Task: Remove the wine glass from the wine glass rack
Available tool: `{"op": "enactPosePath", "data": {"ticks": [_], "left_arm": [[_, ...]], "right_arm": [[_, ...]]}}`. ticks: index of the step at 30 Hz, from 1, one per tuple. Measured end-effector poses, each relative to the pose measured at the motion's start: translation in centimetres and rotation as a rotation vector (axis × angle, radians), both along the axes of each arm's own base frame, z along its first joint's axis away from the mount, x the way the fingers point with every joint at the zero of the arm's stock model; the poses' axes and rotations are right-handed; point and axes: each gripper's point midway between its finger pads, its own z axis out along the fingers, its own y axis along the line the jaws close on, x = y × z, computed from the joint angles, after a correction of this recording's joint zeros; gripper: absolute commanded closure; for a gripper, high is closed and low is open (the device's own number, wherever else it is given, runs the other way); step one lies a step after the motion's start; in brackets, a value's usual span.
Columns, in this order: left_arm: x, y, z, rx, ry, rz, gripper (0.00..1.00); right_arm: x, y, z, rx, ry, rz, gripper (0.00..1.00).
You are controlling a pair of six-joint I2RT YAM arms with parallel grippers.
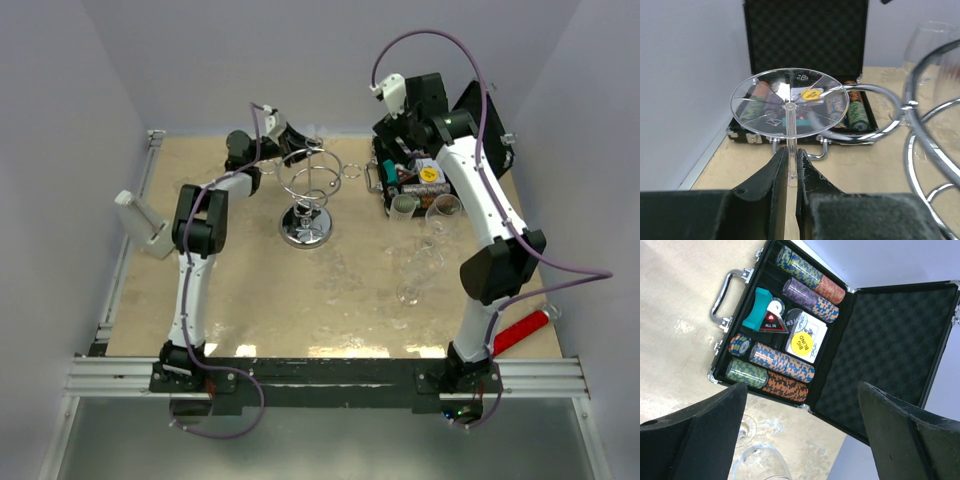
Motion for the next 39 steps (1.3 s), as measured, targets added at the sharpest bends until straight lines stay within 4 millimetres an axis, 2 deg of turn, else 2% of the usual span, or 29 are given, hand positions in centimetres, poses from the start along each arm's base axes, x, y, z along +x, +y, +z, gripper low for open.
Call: {"op": "enactPosePath", "data": {"ticks": [10, 15, 18, 21, 24, 27, 31, 33, 36, 39], "left_arm": [[3.8, 2.7, 0.1, -0.077, 0.083, 0.187, 1.00], [4.9, 4.0, -1.4, -0.098, 0.197, 0.289, 1.00], [5.3, 5.5, -2.8, -0.097, 0.305, 0.388, 1.00], [5.8, 8.0, -2.1, -0.080, 0.353, 0.524, 1.00], [6.3, 11.0, 0.6, -0.063, 0.328, 0.664, 1.00], [6.5, 14.1, 5.2, -0.064, 0.253, 0.782, 1.00], [5.6, 18.2, 11.1, -0.087, 0.194, 0.908, 1.00], [4.8, 20.3, 13.3, -0.096, 0.196, 0.957, 1.00], [3.1, 22.8, 16.6, -0.115, 0.204, 0.998, 1.00], [0.4, 23.5, 20.5, -0.148, 0.231, 0.978, 1.00]], "right_arm": [[0.1, 0.4, -0.5, 0.014, 0.006, 0.014, 0.05], [0.2, 0.8, -0.6, 0.030, 0.006, 0.031, 0.04], [0.5, 1.3, 0.4, 0.052, -0.020, 0.047, 0.03], [1.5, 1.9, 2.7, 0.083, -0.100, 0.068, 0.03], [2.5, 2.7, 4.8, 0.114, -0.186, 0.097, 0.03], [3.1, 3.6, 7.4, 0.154, -0.279, 0.142, 0.04], [2.5, 5.3, 11.7, 0.208, -0.401, 0.251, 0.05], [1.3, 6.3, 14.2, 0.233, -0.478, 0.341, 0.05], [-1.7, 7.9, 16.6, 0.250, -0.574, 0.478, 0.06], [-4.9, 10.2, 17.9, 0.255, -0.652, 0.608, 0.09]]}}
